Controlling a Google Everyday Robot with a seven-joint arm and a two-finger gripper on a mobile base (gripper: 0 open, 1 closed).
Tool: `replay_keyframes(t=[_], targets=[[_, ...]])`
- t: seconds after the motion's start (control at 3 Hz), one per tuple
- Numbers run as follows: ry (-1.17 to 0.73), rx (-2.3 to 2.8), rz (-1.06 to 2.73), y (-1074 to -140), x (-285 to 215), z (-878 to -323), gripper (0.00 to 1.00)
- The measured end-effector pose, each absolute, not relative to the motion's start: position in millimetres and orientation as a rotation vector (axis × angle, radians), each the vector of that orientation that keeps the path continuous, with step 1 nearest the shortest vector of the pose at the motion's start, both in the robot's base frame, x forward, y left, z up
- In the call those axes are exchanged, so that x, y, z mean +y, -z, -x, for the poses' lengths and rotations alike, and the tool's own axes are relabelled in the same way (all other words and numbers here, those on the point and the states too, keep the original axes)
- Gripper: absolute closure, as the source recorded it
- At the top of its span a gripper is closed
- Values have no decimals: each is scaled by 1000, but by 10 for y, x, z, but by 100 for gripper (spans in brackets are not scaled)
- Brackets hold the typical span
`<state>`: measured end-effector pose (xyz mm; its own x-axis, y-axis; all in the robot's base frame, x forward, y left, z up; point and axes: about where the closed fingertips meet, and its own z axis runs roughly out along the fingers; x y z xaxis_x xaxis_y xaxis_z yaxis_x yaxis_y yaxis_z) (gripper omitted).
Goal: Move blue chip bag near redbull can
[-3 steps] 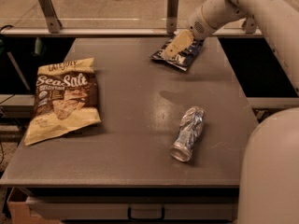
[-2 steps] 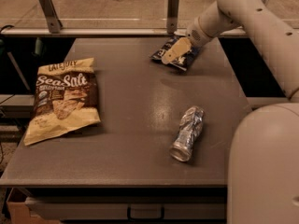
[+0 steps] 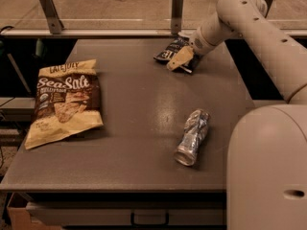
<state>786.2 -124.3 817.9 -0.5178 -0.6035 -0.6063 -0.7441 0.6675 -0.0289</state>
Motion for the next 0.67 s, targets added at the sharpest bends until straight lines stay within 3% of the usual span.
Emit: replay_keyframes(t=[0.67], targets=[[-314, 2293, 1037, -8339, -1243, -7860, 87]])
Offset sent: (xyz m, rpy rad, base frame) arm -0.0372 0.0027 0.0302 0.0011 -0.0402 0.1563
